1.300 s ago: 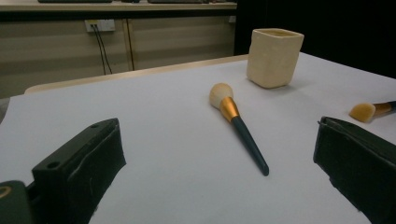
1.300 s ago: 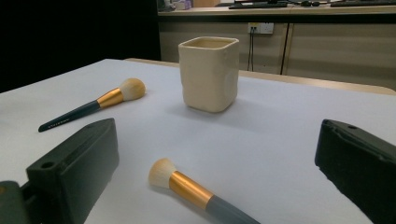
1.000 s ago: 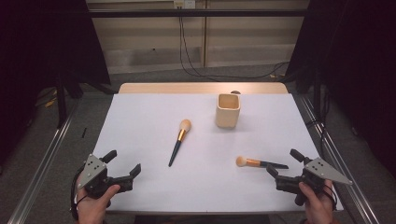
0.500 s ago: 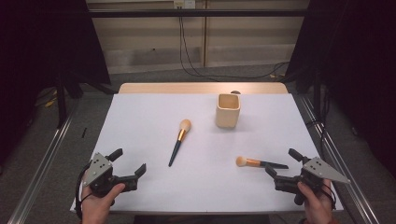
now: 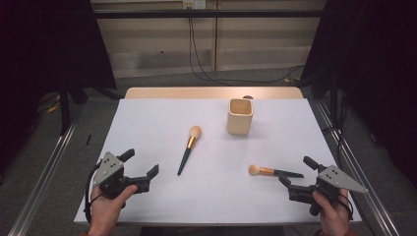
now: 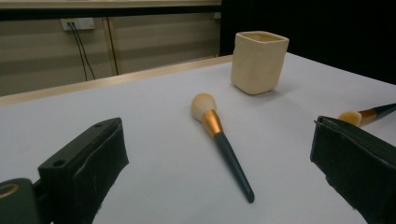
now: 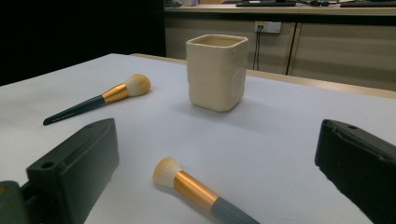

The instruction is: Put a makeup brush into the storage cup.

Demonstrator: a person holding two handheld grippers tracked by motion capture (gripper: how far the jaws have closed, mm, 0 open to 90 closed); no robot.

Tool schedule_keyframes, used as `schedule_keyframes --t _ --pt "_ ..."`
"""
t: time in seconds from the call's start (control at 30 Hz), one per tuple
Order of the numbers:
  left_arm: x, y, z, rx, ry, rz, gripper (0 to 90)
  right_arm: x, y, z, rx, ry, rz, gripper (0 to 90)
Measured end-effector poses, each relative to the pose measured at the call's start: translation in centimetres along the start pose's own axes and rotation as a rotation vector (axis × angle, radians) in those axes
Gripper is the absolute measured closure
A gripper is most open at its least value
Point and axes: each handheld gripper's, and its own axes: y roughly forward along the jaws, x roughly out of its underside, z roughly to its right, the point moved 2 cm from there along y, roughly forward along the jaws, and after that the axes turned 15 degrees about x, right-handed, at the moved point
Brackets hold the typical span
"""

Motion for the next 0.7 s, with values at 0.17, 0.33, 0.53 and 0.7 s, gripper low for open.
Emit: schedule_keyframes --t 0.17,0.33,0.53,0.7 --pt "-0.5 1.0 -0.1 0.002 0.021 -0.007 3.4 0.0 0.1 0.0 -0.003 -0.01 -0.006 0.0" --pt "-0.9 2.1 -0.1 0.016 0.036 -0.019 3.4 0.0 0.0 0.0 -0.004 -0.008 -0.007 0.0" --pt "-1.0 4.0 -0.2 0.03 0.032 -0.026 3.4 0.0 0.1 -0.2 -0.011 -0.014 -0.009 0.0" --pt "-1.2 5.1 -0.8 0.015 0.036 -0.04 3.4 0.1 0.2 -0.1 -0.013 -0.015 -0.011 0.0"
